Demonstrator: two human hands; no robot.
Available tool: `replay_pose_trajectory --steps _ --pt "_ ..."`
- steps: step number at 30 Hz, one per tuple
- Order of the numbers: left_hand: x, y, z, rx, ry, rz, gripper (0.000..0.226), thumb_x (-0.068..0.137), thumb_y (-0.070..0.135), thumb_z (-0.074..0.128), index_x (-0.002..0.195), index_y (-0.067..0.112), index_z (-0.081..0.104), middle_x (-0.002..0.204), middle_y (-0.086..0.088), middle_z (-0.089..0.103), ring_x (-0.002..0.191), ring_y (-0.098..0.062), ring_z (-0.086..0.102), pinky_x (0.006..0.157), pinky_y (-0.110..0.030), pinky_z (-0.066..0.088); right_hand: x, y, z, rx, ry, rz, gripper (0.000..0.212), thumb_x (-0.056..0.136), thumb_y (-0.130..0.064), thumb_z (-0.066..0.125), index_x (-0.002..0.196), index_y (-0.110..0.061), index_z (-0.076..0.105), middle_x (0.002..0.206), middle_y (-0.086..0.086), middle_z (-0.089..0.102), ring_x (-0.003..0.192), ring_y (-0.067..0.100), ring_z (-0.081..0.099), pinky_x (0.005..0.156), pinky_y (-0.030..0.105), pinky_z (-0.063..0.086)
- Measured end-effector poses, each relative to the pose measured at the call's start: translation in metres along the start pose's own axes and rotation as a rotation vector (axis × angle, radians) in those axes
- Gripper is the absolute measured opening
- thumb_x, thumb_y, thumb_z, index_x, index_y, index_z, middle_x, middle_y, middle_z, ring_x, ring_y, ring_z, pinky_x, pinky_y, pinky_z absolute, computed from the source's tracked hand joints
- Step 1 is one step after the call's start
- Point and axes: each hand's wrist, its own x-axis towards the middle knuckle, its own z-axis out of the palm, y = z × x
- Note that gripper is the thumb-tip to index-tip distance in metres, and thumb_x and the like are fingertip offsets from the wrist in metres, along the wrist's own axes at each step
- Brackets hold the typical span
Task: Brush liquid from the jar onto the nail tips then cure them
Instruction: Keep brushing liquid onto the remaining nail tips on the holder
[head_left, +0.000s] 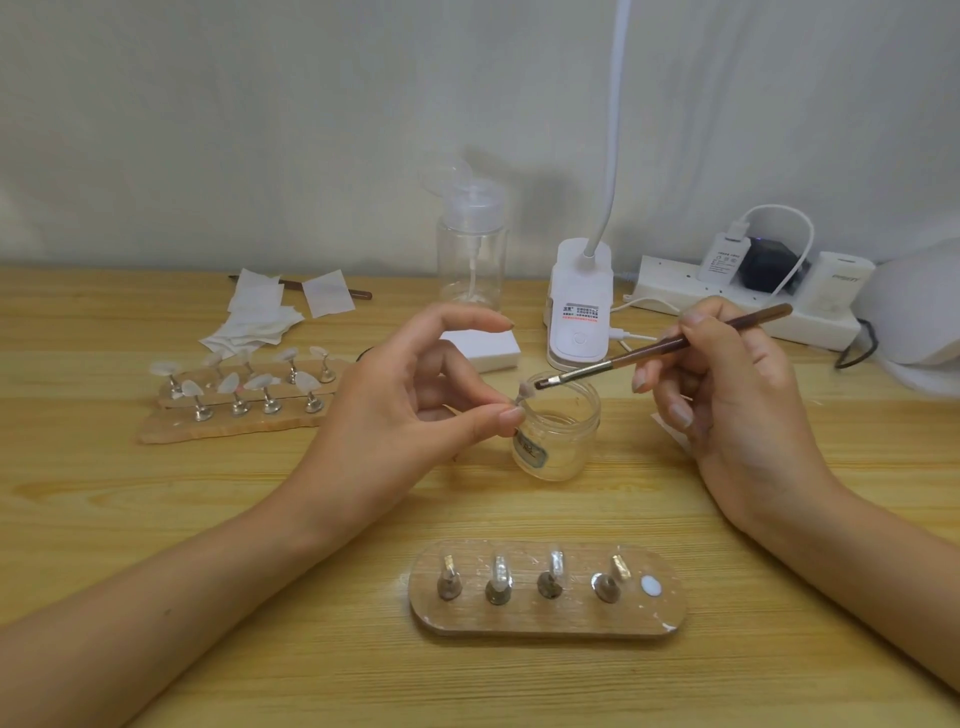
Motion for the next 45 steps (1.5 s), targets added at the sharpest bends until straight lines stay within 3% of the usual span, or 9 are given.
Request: replay_pose_trajectory --steps 11,15,20,24,28,34,38,43,45 --pt "-0.0005 -0.0024 -0.0007 0.027 0.002 0.005 0.053 0.07 0.022 0.081 0.12 0.026 0.064 0.073 0.003 0.068 0.078 -0.015 0.073 0.074 -0.027 0.059 -0.0012 -0.001 0.0015 0.019 -0.033 -0.031 0.026 0.103 -0.022 0.045 0.077 -0.019 0.046 0.064 0.006 0.067 0.038 0.01 0.038 0.044 0.028 0.019" --pt "-0.0008 -0.0027 -0.0004 0.04 0.008 0.008 0.053 0.07 0.023 0.081 0.12 0.027 0.064 0.074 0.003 0.067 0.079 -0.016 0.074 0.079 -0.033 0.062 -0.0005 0.0004 0.001 -0.026 -0.012 0.02 0.025 0.103 -0.02 0.044 0.078 -0.018 0.047 0.061 0.007 0.066 0.036 0.009 0.035 0.036 0.019 0.021" --pt "0.0001 -0.0026 -0.0008 0.045 0.012 0.007 0.052 0.07 0.023 0.081 0.119 0.027 0.064 0.074 0.002 0.068 0.08 -0.018 0.074 0.08 -0.039 0.061 -0.0017 -0.0006 0.001 -0.013 -0.053 -0.068 0.026 0.104 -0.021 0.044 0.078 -0.018 0.046 0.064 0.006 0.067 0.038 0.01 0.036 0.044 0.033 0.017" --pt "-0.0003 -0.0032 -0.0007 0.045 0.012 0.006 0.052 0.07 0.024 0.081 0.119 0.028 0.064 0.075 0.002 0.068 0.081 -0.019 0.074 0.082 -0.04 0.061 -0.001 0.0006 -0.0001 -0.042 -0.01 -0.008 0.025 0.103 -0.02 0.044 0.079 -0.018 0.046 0.061 0.007 0.065 0.037 0.009 0.034 0.038 0.021 0.019" --pt "0.0 -0.0034 -0.0009 0.044 0.015 0.007 0.052 0.07 0.024 0.081 0.119 0.028 0.064 0.075 0.001 0.068 0.08 -0.02 0.074 0.082 -0.042 0.061 -0.0012 -0.001 -0.0005 -0.017 -0.026 -0.052 0.026 0.104 -0.019 0.042 0.078 -0.018 0.046 0.062 0.005 0.066 0.038 0.01 0.033 0.044 0.032 0.017" --pt "0.0005 -0.0046 -0.0006 0.035 0.013 0.005 0.052 0.07 0.024 0.082 0.119 0.028 0.064 0.074 0.001 0.067 0.079 -0.018 0.074 0.081 -0.037 0.061 -0.0014 -0.0001 -0.0006 -0.04 0.0 -0.003 0.026 0.103 -0.017 0.042 0.078 -0.018 0.047 0.059 0.007 0.064 0.037 0.01 0.03 0.037 0.019 0.022" --pt "0.0005 -0.005 -0.0008 0.033 0.013 0.009 0.051 0.07 0.022 0.082 0.117 0.028 0.065 0.073 0.003 0.066 0.08 -0.019 0.074 0.082 -0.038 0.061 -0.0016 -0.0009 -0.0003 -0.033 -0.032 -0.045 0.027 0.104 -0.018 0.041 0.077 -0.018 0.047 0.061 0.006 0.065 0.037 0.011 0.03 0.043 0.033 0.015" --pt "0.0002 -0.0044 -0.0004 0.044 0.02 0.018 0.051 0.07 0.023 0.082 0.118 0.029 0.065 0.074 0.0 0.067 0.081 -0.02 0.074 0.082 -0.041 0.061 -0.0007 0.0004 -0.0005 -0.047 -0.006 -0.002 0.025 0.103 -0.017 0.043 0.078 -0.017 0.049 0.06 0.008 0.064 0.037 0.01 0.031 0.037 0.018 0.021" --pt "0.0003 -0.0042 -0.0003 0.049 0.021 0.02 0.05 0.07 0.024 0.082 0.117 0.03 0.065 0.075 0.0 0.067 0.082 -0.02 0.074 0.082 -0.044 0.06 -0.0008 -0.0004 -0.002 -0.029 -0.004 -0.018 0.025 0.103 -0.017 0.042 0.079 -0.017 0.048 0.06 0.007 0.064 0.037 0.01 0.03 0.038 0.022 0.017"
